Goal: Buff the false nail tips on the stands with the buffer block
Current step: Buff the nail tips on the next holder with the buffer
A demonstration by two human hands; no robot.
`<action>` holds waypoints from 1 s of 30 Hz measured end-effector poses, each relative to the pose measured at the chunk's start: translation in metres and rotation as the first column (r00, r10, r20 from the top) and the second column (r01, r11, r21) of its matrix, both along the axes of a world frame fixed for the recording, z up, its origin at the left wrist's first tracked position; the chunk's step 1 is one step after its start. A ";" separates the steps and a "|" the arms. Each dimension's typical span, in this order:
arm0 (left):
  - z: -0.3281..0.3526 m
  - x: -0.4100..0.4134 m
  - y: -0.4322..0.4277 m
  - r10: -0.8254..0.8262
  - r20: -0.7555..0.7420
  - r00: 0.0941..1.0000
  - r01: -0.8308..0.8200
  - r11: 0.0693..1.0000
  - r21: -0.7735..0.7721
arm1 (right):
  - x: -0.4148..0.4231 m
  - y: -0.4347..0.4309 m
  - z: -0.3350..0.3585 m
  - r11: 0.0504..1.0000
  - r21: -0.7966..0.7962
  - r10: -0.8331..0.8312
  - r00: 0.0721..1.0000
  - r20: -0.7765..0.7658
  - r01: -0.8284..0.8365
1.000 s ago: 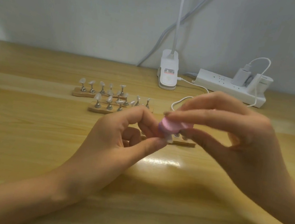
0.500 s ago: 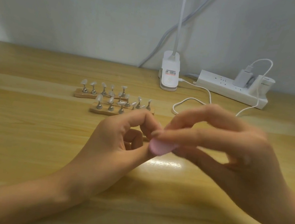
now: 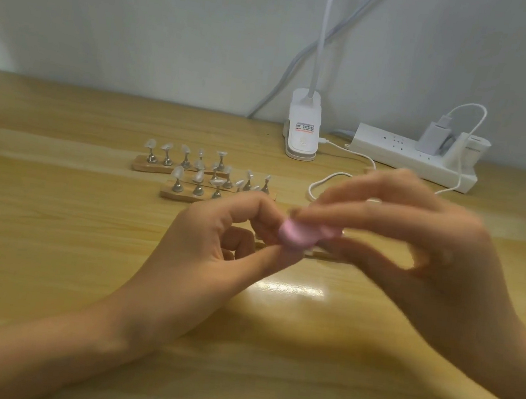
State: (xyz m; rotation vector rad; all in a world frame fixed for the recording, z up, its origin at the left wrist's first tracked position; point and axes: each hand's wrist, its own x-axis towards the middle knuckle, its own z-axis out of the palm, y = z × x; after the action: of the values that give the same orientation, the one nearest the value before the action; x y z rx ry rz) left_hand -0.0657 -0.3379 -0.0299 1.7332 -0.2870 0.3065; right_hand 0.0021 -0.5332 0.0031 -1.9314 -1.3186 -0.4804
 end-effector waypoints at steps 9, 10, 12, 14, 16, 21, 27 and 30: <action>0.001 -0.002 -0.002 -0.038 -0.056 0.998 0.036 0.999 -0.028 | 0.003 0.001 -0.005 0.999 0.032 -0.027 0.999 -0.038 0.029; 0.002 -0.003 -0.003 -0.042 -0.059 0.997 0.041 0.999 -0.014 | 0.002 0.001 -0.006 0.999 0.031 -0.010 0.999 -0.038 0.011; 0.002 -0.003 -0.004 -0.045 -0.062 0.997 0.045 0.999 0.003 | 0.002 0.000 -0.005 0.999 0.037 0.014 0.999 -0.051 -0.012; 0.000 -0.003 -0.003 -0.035 -0.059 0.998 0.035 0.999 -0.001 | 0.005 -0.002 -0.002 0.998 0.068 0.002 0.996 -0.088 0.004; 0.000 -0.002 -0.001 -0.021 -0.069 0.997 0.021 1.000 -0.010 | 0.006 -0.003 -0.001 0.995 0.095 -0.007 0.993 -0.120 0.018; -0.002 0.001 0.002 -0.009 -0.066 0.998 0.007 1.000 -0.020 | 0.008 -0.002 -0.003 0.997 0.073 0.032 0.985 -0.169 -0.020; 0.001 0.006 0.006 0.054 -0.052 0.997 -0.059 0.993 -0.099 | 0.013 -0.021 0.004 0.946 -0.285 0.066 0.951 -0.301 -0.156; 0.003 0.006 0.008 0.057 -0.016 0.998 -0.058 0.993 -0.099 | 0.007 -0.026 -0.004 0.802 -0.588 0.029 0.989 -0.142 -0.108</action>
State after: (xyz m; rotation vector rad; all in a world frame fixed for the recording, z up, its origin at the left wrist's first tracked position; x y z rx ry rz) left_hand -0.0593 -0.3295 -0.0271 1.6468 -0.2089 0.3461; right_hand 0.0093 -0.5593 -0.0011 -2.3546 -1.5742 0.1275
